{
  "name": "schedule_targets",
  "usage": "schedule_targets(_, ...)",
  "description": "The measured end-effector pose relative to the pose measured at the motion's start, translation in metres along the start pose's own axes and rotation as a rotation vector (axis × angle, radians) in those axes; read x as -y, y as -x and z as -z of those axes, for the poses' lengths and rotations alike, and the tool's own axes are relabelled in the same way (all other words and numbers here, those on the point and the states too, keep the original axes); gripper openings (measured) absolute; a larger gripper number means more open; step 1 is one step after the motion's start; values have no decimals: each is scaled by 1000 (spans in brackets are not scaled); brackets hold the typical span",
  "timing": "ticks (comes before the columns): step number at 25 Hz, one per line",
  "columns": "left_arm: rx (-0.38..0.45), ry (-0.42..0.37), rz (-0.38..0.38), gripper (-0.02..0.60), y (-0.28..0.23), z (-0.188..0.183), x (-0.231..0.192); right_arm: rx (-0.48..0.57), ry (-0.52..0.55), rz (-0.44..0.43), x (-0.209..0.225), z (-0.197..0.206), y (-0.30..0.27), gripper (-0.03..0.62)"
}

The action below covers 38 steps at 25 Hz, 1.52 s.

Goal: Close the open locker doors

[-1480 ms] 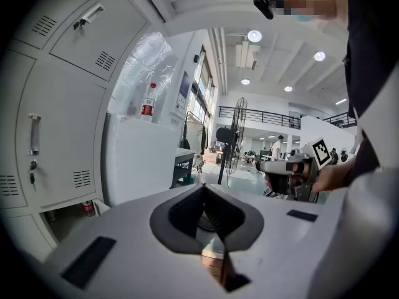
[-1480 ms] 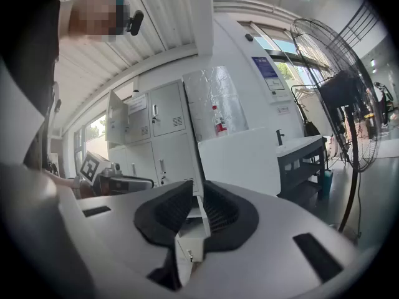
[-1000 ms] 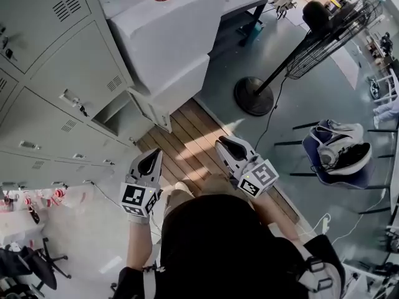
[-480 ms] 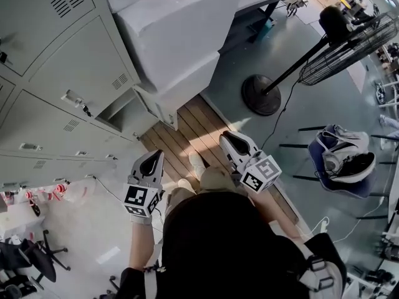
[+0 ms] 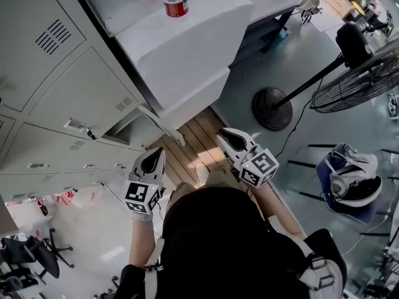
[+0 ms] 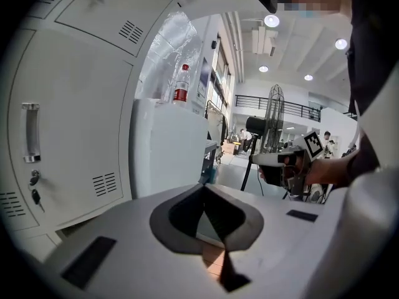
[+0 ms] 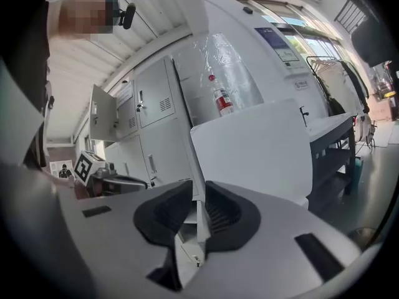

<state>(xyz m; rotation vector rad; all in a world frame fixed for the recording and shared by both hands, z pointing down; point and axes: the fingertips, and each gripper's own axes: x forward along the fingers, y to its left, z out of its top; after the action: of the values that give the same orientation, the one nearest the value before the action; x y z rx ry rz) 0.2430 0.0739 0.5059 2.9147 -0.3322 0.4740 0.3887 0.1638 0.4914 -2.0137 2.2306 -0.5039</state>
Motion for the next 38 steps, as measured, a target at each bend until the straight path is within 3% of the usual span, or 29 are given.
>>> schedule_targets(5,-19,23,-72,8,-20,-8,-14,-53,-24,-69,28,4,-30,64)
schedule_targets(12,-33,89,-228,8,-27,-3,-41,-167,-22,-186,52,33,-74,69)
schedule_targets(22,-69,169,-371,8,1,28,-64,-361,39,-345,43,89,-133,126)
schedule_targets(30,-74,239,-444,8,39,50,-81,-485,110,-406,18,136,-171,166)
schedule_targets(38,-70,262,-498,8,79,62,-98,-569,121,-383,13,184,-190,171)
